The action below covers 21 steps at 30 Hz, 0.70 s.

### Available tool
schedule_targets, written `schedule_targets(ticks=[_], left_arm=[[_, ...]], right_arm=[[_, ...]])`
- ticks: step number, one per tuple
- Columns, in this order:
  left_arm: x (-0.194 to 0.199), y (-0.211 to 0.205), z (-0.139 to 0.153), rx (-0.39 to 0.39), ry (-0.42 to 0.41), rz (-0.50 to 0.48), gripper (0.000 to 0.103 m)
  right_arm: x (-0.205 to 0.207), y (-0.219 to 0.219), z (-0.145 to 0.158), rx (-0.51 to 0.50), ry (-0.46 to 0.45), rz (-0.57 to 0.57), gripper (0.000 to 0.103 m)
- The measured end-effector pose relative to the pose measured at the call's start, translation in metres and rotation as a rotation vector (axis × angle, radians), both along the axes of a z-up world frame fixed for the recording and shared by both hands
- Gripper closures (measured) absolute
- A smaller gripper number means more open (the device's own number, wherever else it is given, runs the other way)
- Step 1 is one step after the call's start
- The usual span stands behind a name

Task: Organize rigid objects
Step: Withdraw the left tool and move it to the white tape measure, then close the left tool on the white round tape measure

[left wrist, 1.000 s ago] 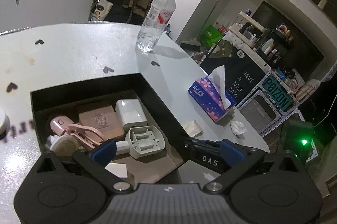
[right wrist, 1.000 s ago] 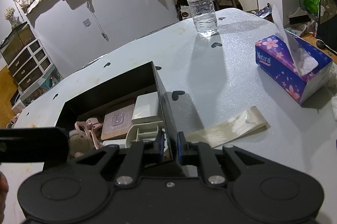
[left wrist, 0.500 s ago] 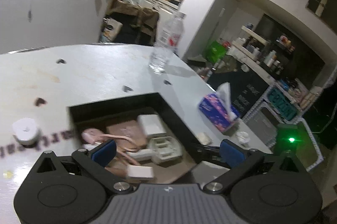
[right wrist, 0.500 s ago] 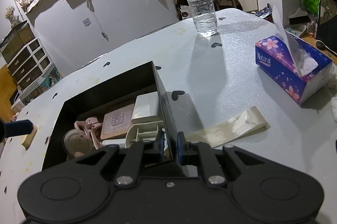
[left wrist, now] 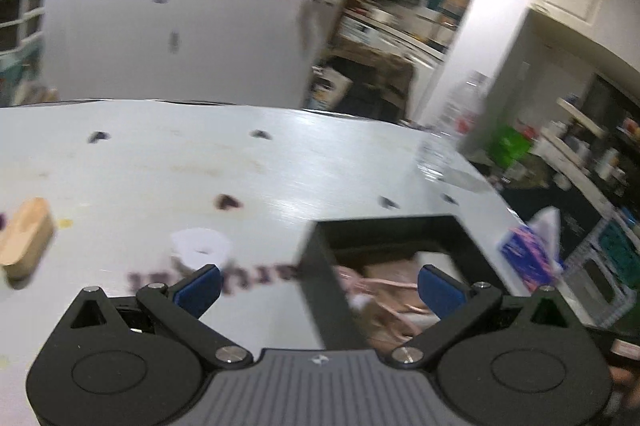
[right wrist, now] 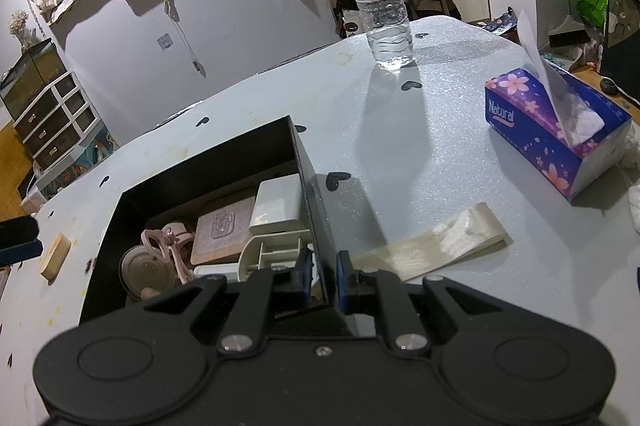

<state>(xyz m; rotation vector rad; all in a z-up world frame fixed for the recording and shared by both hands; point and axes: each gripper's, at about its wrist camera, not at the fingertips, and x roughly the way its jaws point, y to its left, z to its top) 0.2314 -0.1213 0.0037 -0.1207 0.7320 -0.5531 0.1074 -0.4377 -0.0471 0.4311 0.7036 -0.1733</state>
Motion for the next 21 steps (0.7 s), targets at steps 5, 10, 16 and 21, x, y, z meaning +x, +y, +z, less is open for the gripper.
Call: schedule_targets(ticks=[5,10,16,21], left_arm=[[0.01,0.012,-0.014,0.073,-0.066,0.119,0.0],[0.021,0.012,-0.035,0.187,-0.132,0.181,0.0],[0.034,0.01,-0.06,0.224,-0.136,0.203,0.001],[0.05,0.004,-0.074,0.212,-0.115,0.211,0.019]], right_arm=[[0.0,0.0,0.0,-0.003,0.002,-0.001,0.09],[0.0,0.0,0.0,-0.001,0.001,-0.001,0.09],[0.0,0.0,0.0,-0.001,0.002,-0.002,0.09],[0.0,0.0,0.0,0.001,0.002,-0.004,0.09]])
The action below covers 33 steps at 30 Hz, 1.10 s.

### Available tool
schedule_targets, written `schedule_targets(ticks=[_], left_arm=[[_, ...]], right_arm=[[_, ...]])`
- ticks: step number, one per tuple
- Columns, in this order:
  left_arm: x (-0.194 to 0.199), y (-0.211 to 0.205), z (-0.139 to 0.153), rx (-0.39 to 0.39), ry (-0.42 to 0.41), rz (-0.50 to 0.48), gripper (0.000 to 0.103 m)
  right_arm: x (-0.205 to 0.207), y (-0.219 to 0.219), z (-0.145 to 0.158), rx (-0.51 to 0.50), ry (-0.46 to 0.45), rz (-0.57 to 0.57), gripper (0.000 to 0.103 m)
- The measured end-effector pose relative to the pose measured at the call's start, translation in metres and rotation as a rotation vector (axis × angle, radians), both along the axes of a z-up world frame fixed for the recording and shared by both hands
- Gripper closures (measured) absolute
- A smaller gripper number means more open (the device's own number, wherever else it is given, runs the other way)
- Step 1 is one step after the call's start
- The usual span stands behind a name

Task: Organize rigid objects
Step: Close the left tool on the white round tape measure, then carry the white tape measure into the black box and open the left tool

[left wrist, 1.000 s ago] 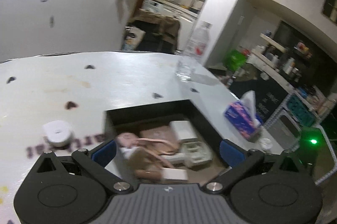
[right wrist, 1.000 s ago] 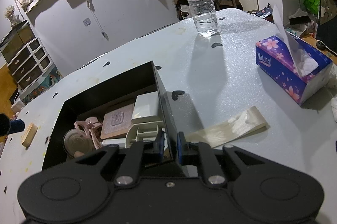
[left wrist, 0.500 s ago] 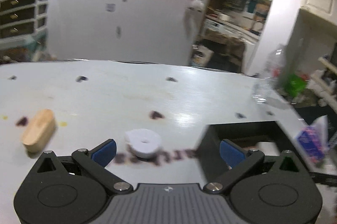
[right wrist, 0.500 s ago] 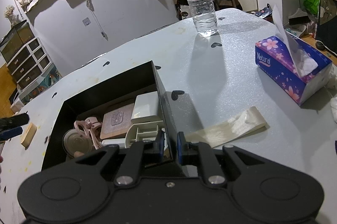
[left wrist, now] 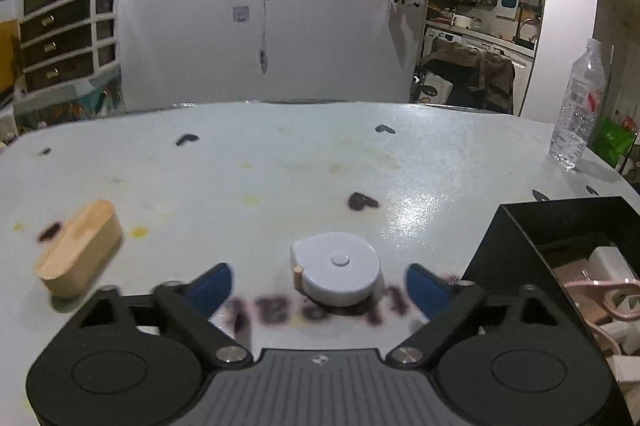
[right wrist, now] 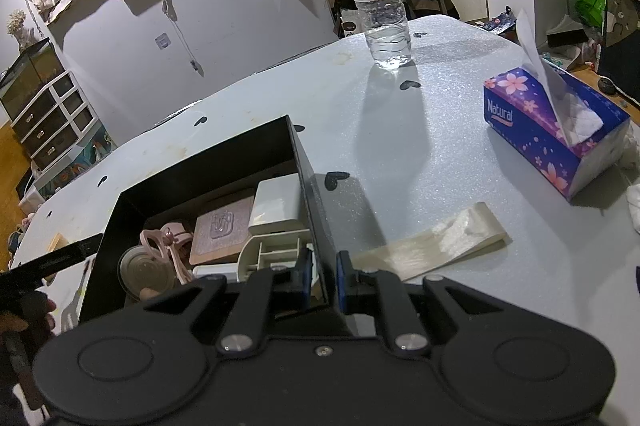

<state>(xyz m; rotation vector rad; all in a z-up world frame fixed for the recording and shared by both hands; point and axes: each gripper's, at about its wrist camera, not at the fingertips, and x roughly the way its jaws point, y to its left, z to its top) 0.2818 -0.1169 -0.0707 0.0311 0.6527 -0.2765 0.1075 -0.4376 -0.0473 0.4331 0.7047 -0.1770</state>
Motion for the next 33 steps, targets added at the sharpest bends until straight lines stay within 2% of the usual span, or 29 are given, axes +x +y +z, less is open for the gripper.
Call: schedule_targets(ticks=[2,5,10,13,26,30,33], left_arm=[[0.007,-0.002,-0.005,-0.007,0.02,0.005,0.023],[0.013,-0.008,-0.01,-0.003,0.007,-0.006,0.025],[0.014,-0.023,-0.017,0.068,-0.032,-0.034,0.037],[0.014,-0.025,-0.016,0.067,-0.038,-0.05,0.046],[-0.016,-0.014,-0.015,0.056,-0.031,-0.061,0.046],[-0.033,-0.005,-0.004,-0.024,-0.002,-0.081,0.046],[-0.051,-0.004,0.015,-0.061,-0.038,-0.122,0.046]], right_arm=[[0.0,0.0,0.0,0.0,0.0,-0.001,0.09],[0.0,0.0,0.0,0.001,0.0,-0.001,0.09],[0.0,0.0,0.0,-0.001,0.001,-0.001,0.09],[0.0,0.0,0.0,-0.001,0.001,-0.001,0.09],[0.0,0.0,0.0,-0.003,0.0,0.0,0.09],[0.0,0.0,-0.001,-0.002,-0.002,0.001,0.09],[0.0,0.0,-0.001,-0.001,-0.002,0.002,0.09]])
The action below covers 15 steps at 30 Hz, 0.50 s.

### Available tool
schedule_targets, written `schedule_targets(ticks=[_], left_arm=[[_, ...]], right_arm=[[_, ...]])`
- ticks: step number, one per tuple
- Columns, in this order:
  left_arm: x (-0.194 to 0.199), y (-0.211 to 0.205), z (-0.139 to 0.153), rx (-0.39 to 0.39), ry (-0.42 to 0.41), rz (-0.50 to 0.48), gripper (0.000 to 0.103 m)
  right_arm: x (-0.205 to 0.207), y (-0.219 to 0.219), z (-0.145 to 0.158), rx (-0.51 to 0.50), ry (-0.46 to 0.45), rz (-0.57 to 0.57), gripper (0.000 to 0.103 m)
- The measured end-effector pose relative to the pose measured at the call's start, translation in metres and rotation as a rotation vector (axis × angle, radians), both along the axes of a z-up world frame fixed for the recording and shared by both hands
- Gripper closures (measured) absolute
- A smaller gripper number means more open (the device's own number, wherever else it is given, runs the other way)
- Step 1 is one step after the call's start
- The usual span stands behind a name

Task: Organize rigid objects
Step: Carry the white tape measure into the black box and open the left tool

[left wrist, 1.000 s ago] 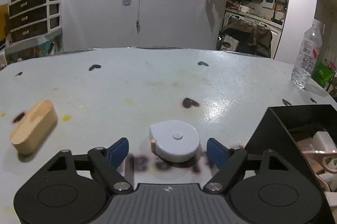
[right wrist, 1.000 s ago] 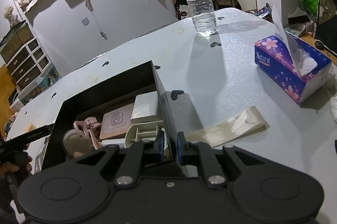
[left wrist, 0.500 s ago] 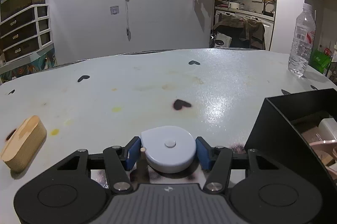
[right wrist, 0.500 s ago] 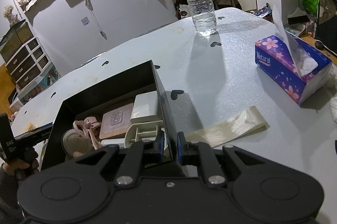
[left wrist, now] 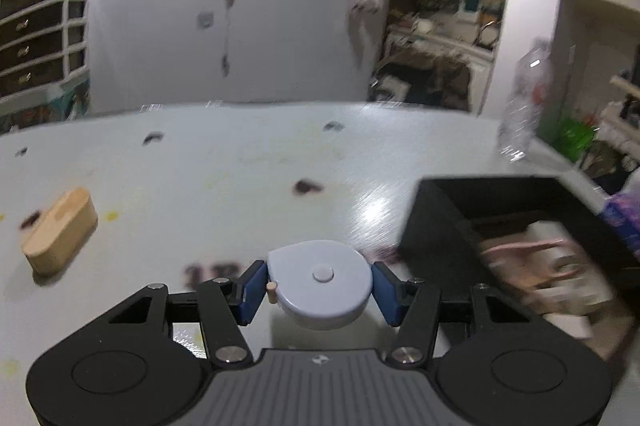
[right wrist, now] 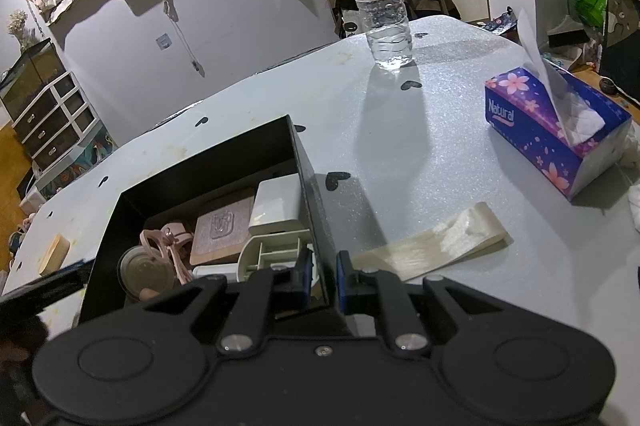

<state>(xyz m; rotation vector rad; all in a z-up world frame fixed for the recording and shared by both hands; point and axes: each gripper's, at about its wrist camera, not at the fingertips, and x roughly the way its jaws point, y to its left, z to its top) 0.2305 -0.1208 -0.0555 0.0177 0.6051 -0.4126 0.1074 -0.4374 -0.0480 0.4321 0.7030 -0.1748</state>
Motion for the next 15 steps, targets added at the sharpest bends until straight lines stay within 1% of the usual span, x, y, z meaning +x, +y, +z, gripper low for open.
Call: schedule_targets(ticks=[3,5,9,11,15], left_arm=[[-0.019,-0.004,0.021,-0.045,-0.024,-0.087,0.046],[-0.032,-0.011,0.033,-0.051,-0.037,-0.159,0.046],[-0.055,-0.032,0.043,-0.006,-0.066,-0.292,0.046],[-0.062,-0.042,0.042,0.012,-0.061,-0.349,0.046],[-0.067,-0.062,0.033,0.093,-0.039,-0.438,0.046]], right_arm=[[0.0,0.0,0.0,0.0,0.0,0.0,0.09],[0.0,0.0,0.0,0.001,-0.001,0.0,0.09],[0.0,0.0,0.0,0.001,-0.001,0.0,0.09],[0.0,0.0,0.0,0.001,-0.001,-0.001,0.09],[0.0,0.0,0.0,0.001,-0.001,-0.001,0.09]])
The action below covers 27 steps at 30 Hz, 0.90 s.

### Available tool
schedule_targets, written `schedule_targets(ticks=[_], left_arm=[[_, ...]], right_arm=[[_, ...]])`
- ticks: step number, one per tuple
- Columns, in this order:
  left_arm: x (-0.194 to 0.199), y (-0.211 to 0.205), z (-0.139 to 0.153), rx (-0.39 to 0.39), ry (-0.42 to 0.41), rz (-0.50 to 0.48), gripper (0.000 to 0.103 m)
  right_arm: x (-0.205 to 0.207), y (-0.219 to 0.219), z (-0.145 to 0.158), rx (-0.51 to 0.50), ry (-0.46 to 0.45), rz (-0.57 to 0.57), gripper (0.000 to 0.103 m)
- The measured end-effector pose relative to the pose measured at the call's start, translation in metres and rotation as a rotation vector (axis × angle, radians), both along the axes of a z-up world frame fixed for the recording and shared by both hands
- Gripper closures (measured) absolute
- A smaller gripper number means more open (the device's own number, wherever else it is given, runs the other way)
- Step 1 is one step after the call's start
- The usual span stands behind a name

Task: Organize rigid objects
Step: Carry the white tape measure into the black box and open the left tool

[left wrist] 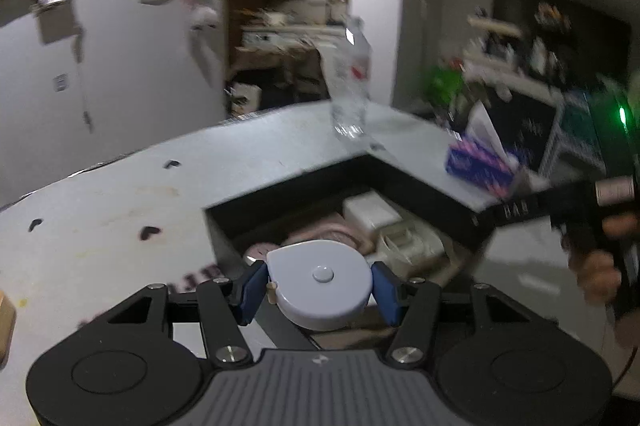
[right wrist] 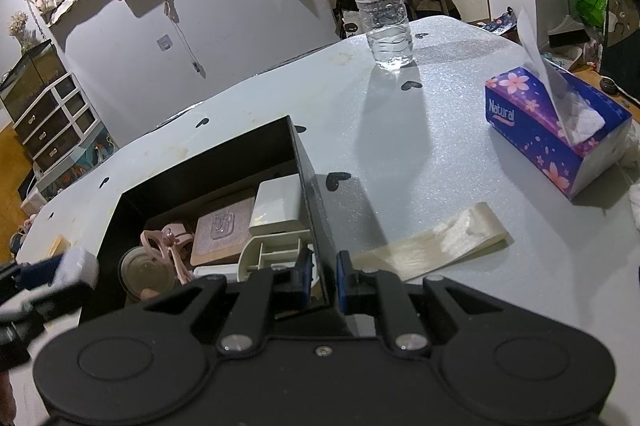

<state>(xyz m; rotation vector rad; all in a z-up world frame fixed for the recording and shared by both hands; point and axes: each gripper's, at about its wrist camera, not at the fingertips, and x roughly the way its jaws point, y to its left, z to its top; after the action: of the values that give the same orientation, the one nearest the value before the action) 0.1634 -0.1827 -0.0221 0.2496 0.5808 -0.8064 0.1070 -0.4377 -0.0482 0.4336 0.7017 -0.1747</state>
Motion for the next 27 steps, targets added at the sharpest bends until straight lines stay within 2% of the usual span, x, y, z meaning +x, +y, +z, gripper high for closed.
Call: schedule_targets(ticks=[4,11,13,15,20,27], left_arm=[[0.001,-0.009,-0.003,0.073,-0.012,-0.035,0.046],[0.002,-0.009,0.002,0.073,0.032,-0.064,0.045],[0.004,-0.011,0.002,0.082,0.046,-0.055,0.042],[0.003,-0.01,0.004,0.079,0.055,-0.049,0.027],[0.0,-0.009,0.008,0.078,0.054,-0.061,0.024],[0.002,-0.008,0.008,0.074,0.106,-0.058,0.017]], right_arm=[[0.0,0.0,0.0,0.0,0.0,0.0,0.09],[-0.001,0.0,0.001,0.002,-0.002,-0.001,0.09],[-0.001,0.0,0.001,0.002,-0.002,-0.002,0.09],[-0.001,0.0,0.001,0.003,-0.002,-0.003,0.09],[-0.001,0.001,0.001,0.003,-0.001,-0.003,0.09],[-0.001,0.001,0.001,0.0,0.0,-0.002,0.09]])
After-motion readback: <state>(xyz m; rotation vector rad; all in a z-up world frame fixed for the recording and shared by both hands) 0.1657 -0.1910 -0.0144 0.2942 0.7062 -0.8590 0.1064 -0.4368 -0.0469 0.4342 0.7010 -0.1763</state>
